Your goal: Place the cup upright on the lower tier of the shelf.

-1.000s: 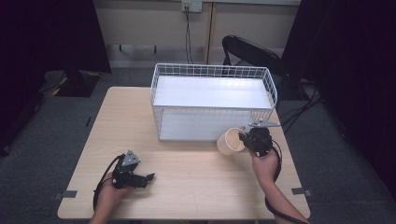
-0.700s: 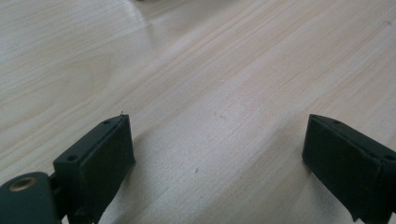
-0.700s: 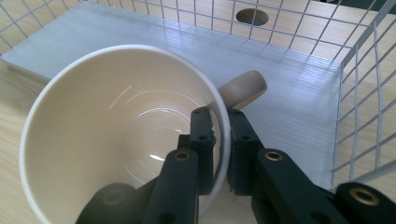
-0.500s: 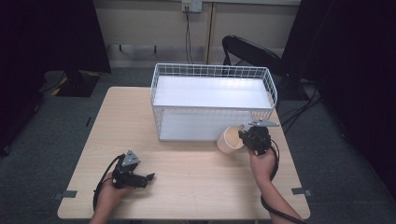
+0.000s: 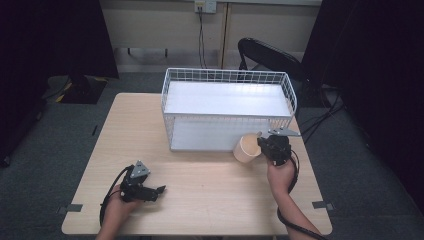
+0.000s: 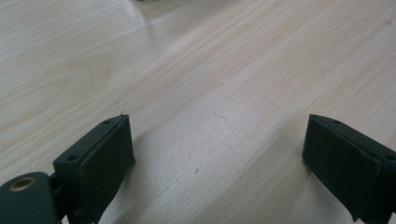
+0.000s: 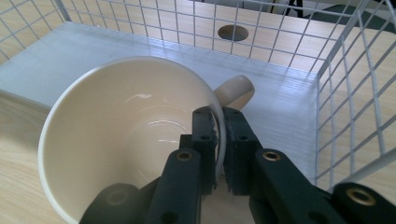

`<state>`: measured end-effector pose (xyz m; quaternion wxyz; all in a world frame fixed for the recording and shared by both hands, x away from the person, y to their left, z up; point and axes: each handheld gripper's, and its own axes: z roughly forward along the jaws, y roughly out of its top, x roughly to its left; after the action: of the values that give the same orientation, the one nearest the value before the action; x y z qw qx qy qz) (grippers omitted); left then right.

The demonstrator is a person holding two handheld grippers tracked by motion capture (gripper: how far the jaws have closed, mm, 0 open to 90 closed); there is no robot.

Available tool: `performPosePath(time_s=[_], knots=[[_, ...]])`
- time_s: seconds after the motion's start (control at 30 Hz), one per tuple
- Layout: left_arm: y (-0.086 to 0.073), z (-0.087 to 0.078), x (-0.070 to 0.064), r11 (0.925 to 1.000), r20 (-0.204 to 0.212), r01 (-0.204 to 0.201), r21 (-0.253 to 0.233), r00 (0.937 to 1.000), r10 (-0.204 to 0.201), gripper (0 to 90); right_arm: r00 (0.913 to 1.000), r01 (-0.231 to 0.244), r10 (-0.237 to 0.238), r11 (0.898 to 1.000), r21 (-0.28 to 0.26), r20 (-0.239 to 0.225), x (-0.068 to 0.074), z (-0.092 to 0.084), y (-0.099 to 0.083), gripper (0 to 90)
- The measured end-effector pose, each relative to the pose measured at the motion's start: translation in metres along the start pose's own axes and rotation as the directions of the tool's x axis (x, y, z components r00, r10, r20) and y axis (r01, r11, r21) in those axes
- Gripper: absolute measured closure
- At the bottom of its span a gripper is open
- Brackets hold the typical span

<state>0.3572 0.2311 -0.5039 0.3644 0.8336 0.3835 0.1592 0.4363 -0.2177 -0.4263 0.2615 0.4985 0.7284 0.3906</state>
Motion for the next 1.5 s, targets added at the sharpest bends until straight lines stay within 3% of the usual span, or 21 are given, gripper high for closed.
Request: performPosePath(time_s=[0.43, 1.07, 1.5], knots=[[0.0, 0.0, 0.0, 1.0, 0.0, 0.0, 0.0, 1.0, 0.0, 8.5, 0.9979, 0.009, -0.008, 1.0, -0.016, 0.064, 0.001, 0.009, 0.005, 84.9], [0.0, 0.0, 0.0, 1.0, 0.0, 0.0, 0.0, 1.0, 0.0, 8.5, 0.9957, -0.058, 0.062, 0.996, -0.062, 0.069, 0.003, 0.024, 0.016, 82.8], [0.0, 0.0, 0.0, 1.0, -0.002, -0.003, -0.001, 1.0, 0.003, 8.5, 0.9925, -0.079, 0.086, 0.994, -0.078, 0.088, 0.001, 0.027, 0.019, 84.6]])
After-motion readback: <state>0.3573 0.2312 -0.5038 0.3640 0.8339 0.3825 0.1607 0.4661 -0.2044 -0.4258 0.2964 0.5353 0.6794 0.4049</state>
